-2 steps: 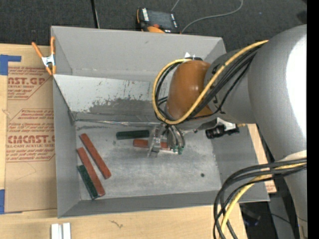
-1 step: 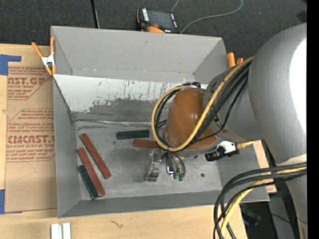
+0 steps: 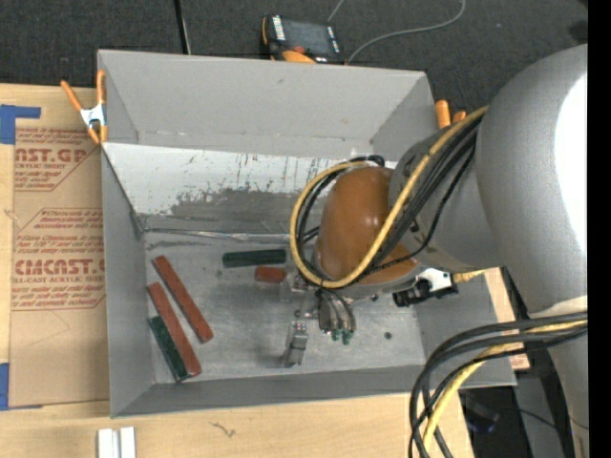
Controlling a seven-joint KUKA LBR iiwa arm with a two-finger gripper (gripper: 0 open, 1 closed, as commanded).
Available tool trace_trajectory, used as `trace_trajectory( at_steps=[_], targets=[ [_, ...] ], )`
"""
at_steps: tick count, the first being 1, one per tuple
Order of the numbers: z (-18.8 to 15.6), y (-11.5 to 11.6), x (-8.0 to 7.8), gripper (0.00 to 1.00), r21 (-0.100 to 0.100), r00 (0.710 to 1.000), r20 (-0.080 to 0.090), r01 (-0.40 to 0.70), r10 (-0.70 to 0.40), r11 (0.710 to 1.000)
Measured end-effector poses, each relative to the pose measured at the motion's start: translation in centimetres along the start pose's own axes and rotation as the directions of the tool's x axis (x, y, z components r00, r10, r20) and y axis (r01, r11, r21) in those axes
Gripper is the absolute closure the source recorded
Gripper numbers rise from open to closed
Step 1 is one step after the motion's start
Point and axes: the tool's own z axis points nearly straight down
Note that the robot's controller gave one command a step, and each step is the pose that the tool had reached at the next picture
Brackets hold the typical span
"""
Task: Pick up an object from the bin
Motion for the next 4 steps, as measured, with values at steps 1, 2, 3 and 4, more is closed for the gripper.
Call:
trace_trajectory(
  at_steps=[1,2,3,4],
  targets=[
    [-1.1,-5.9,-9.2,0.0,0.001,0.992,0.01,0.129,-0.129,0.992],
    [1.6,-1.4,-9.4,0.0,-0.002,0.984,0.003,0.179,-0.179,0.984],
    [1.4,-1.6,-9.5,1.0,-0.001,0.984,0.002,0.176,-0.176,0.984],
    [-17.0,2.0,-6.5,1.0,-0.002,0.985,0.013,0.17,-0.169,0.986]
  ],
)
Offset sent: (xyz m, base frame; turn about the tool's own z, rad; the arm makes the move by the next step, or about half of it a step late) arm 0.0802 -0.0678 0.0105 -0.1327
